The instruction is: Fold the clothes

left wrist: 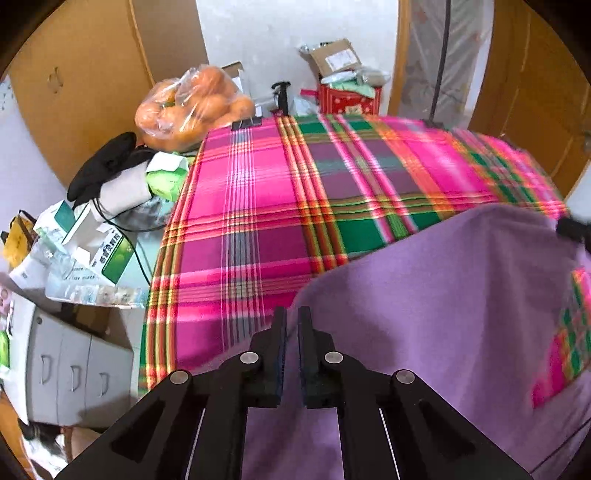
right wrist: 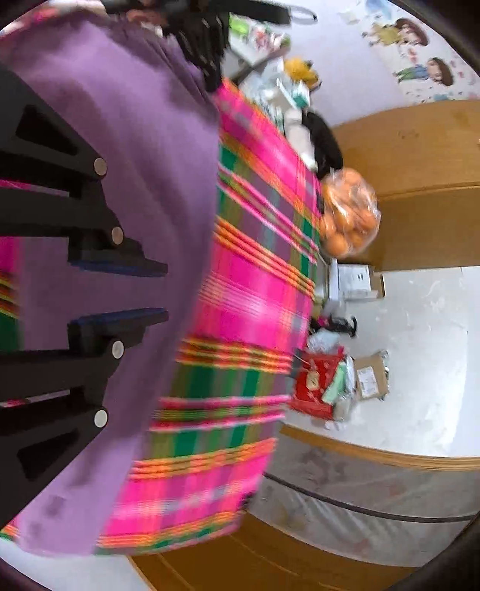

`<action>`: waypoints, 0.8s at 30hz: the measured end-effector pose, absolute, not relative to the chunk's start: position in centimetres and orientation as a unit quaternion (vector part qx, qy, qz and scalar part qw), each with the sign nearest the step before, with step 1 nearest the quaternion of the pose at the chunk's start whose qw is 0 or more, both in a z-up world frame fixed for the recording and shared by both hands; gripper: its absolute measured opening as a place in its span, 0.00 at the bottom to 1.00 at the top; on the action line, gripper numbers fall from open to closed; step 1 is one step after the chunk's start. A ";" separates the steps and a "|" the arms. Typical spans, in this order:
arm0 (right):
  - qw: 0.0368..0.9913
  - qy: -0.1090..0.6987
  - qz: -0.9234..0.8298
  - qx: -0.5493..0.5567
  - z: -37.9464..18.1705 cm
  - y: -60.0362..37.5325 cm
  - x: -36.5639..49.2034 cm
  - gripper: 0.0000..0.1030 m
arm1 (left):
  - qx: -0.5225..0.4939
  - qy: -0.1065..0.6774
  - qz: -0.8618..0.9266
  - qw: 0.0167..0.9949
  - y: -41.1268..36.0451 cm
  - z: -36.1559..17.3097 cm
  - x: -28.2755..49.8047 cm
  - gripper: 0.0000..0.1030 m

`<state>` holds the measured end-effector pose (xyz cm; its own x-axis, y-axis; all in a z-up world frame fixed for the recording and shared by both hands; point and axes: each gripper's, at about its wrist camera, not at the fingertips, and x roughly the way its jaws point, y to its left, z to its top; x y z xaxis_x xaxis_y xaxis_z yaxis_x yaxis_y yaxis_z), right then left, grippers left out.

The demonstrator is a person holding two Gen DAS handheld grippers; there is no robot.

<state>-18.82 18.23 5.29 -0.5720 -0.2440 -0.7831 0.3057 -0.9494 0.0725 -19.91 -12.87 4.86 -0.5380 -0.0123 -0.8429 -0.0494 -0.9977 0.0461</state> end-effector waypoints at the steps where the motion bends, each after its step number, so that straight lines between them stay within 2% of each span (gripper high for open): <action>1: 0.180 0.018 -0.878 0.444 5.1 18.2 -17.4 0.17 | -0.480 0.027 0.876 0.022 -12.5 5.2 -19.3 0.06; 6: 0.280 -0.045 -0.817 0.502 2.4 16.4 -12.4 0.17 | -0.501 0.009 0.861 0.086 -10.0 5.7 -16.7 0.07; 12: 0.342 -0.060 -0.779 0.522 0.4 11.9 -10.7 0.17 | -0.524 0.011 0.844 0.118 -7.3 4.4 -15.2 0.08; 17: 0.350 -0.057 -0.776 0.522 0.1 9.9 -10.7 0.18 | -0.529 0.009 0.841 0.116 -6.8 4.3 -15.7 0.08; 20: 0.325 -0.027 -0.787 0.523 -0.5 8.7 -10.6 0.22 | -0.540 -0.009 0.834 0.112 -7.1 3.6 -16.1 0.08; 24: 0.315 -0.025 -0.794 0.520 -0.8 8.9 -10.4 0.21 | -0.554 -0.031 0.825 0.109 -7.8 2.5 -16.5 0.08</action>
